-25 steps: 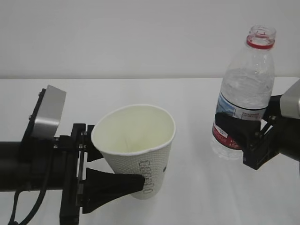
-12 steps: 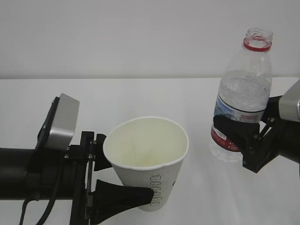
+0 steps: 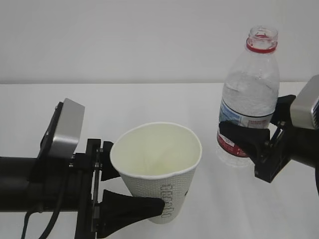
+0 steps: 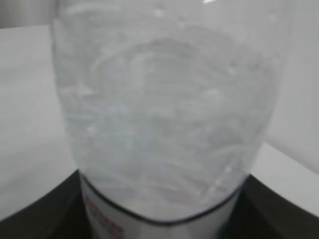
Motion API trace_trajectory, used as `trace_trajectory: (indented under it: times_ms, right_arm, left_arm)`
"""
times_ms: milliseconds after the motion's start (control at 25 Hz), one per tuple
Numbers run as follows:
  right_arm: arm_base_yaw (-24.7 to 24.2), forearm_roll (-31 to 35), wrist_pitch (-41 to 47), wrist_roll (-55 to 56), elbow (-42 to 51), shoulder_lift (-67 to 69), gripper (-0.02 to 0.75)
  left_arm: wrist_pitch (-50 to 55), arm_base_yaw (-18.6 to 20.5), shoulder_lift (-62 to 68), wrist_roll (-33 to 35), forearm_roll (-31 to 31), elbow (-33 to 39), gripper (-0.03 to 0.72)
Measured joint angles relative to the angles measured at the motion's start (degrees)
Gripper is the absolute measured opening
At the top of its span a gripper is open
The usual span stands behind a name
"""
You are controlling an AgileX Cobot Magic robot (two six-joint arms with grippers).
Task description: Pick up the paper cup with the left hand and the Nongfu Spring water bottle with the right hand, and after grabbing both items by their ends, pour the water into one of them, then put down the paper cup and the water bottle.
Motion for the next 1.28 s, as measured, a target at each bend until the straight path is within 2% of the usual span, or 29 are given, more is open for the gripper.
trace_trajectory:
  times_ms: [520, 800, 1000, 1120, 1280]
  right_arm:
    - [0.0, -8.0, 0.8, 3.7, -6.5, 0.0, 0.486]
    - [0.0, -9.0, 1.4, 3.8, -7.4, 0.0, 0.486]
    - [4.0, -9.2, 5.5, 3.9, -9.8, 0.5, 0.486]
    - [6.2, -9.2, 6.4, 3.9, -11.9, 1.5, 0.486]
    - [6.6, -10.0, 6.7, 2.4, -14.2, 1.7, 0.486]
  left_arm:
    - [-2.1, 0.0, 0.0, 0.0, 0.3, 0.0, 0.510]
    - [-2.2, -1.1, 0.0, 0.0, 0.3, 0.0, 0.510]
    - [-1.4, -4.6, 0.0, 0.0, 0.3, -1.4, 0.510]
    - [-0.8, -4.8, 0.0, 0.0, -0.4, -1.7, 0.509]
    - [-0.1, -4.8, 0.0, 0.0, -1.4, -1.7, 0.508]
